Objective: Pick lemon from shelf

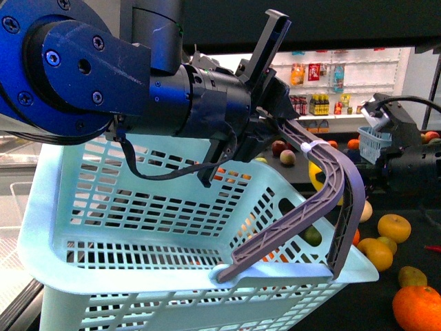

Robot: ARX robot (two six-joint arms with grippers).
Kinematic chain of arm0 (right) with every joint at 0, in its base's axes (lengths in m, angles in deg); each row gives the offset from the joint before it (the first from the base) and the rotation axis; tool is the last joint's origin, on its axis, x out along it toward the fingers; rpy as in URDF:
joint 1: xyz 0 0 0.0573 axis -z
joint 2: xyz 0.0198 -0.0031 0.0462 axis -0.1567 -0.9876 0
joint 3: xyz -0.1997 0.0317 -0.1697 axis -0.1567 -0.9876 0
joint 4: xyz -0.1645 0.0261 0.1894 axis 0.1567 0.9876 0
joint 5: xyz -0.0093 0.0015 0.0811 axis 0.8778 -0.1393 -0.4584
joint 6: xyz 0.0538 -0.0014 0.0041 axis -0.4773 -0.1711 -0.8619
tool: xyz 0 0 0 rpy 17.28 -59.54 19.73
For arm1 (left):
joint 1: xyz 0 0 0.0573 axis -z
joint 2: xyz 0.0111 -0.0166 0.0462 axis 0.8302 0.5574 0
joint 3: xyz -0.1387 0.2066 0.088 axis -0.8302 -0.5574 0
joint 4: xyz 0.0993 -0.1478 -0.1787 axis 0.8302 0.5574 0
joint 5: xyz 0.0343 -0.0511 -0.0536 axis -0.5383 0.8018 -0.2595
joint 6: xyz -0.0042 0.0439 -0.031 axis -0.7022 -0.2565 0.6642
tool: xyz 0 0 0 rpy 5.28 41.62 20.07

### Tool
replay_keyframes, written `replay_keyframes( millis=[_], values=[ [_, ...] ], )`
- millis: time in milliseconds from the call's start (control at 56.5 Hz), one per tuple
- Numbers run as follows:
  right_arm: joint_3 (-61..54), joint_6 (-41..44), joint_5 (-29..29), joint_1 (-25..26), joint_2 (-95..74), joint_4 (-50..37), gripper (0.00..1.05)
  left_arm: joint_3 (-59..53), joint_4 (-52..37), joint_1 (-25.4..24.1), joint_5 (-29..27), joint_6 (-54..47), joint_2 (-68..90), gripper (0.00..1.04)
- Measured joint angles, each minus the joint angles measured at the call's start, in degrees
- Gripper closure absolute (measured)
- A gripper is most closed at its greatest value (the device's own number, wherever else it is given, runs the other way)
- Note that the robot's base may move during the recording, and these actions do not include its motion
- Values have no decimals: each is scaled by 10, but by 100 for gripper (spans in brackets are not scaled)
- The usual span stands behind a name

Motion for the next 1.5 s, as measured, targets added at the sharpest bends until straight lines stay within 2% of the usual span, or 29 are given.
replay_keyframes(
  millis=[265,496,655,867,1044,1133,1327,1504],
  values=[
    [-7,0,0,-32,-7,11,38,0,0,0,0,0,0,93],
    [-9,-5,-5,-36,-7,-7,6,0,0,0,0,0,0,93],
    [-4,-22,-5,-16,-7,-20,7,0,0,0,-1,-1,0,93],
    [14,-20,9,56,-6,-32,7,0,0,0,-2,-1,0,93],
    [0,38,21,139,-24,-19,7,0,0,0,-1,0,0,93],
    [-24,68,18,159,-45,-10,7,0,0,0,0,0,0,93],
    [-85,135,9,160,-117,-2,7,0,0,0,0,0,0,93],
    [-111,194,9,124,-177,-14,7,0,0,0,-2,0,0,93]
  ],
)
